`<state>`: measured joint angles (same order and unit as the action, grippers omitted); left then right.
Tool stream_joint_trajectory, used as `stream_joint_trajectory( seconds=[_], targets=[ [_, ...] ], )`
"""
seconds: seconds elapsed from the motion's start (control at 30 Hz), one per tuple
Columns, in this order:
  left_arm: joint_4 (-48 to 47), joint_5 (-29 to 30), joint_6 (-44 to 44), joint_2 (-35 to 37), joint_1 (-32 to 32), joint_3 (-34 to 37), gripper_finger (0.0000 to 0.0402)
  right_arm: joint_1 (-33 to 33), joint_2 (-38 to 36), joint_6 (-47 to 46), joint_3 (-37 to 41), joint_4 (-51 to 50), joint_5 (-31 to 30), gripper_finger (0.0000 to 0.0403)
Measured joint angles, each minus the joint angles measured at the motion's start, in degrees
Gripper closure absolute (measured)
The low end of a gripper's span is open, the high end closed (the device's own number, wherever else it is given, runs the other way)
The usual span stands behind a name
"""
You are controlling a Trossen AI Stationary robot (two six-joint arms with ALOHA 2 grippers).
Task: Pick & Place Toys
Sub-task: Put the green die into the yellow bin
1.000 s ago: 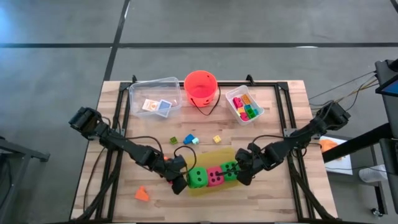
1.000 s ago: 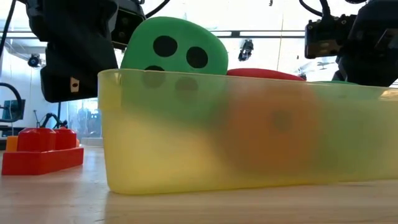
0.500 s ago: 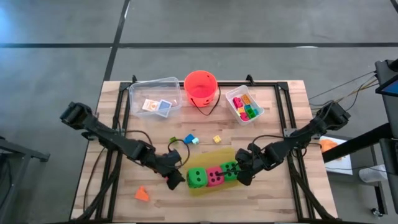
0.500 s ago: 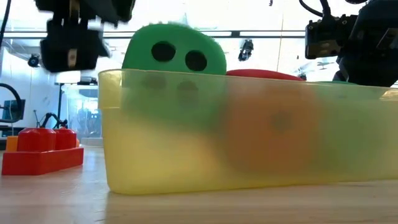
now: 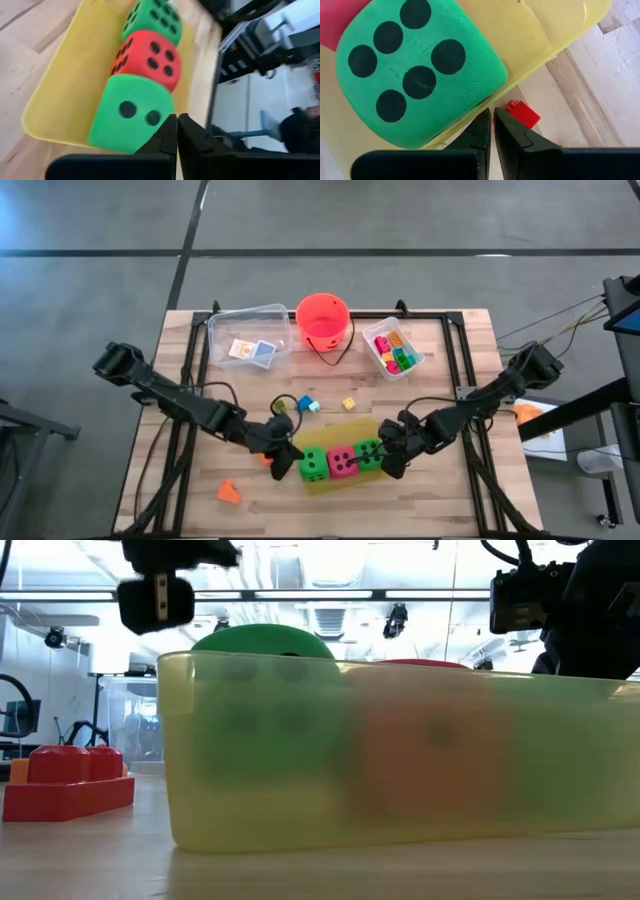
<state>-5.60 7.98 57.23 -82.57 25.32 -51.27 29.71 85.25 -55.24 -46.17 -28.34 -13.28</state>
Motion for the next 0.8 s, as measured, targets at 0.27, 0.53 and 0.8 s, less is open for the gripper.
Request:
stream_joint_trajectory(
  seconds=[0.27,0.53,0.8],
  targets=[
    [4.0,-2.7,0.2,-6.6,-0.1,0.0,0.0401,0.0,0.0,0.0,0.0,0.1,0.1,0.0383],
    [8.0,-7.3,0.1,-12.3,0.0,-1.4,0.0401,0.0,0.0,0.0,0.0,0.1,0.3,0.0383],
    [0.4,-11.8,-4.7,-20.7,0.3,-10.3,0.0401,0.0,0.0,-0.1,0.0,0.2,0.3,0.0383]
  ],
)
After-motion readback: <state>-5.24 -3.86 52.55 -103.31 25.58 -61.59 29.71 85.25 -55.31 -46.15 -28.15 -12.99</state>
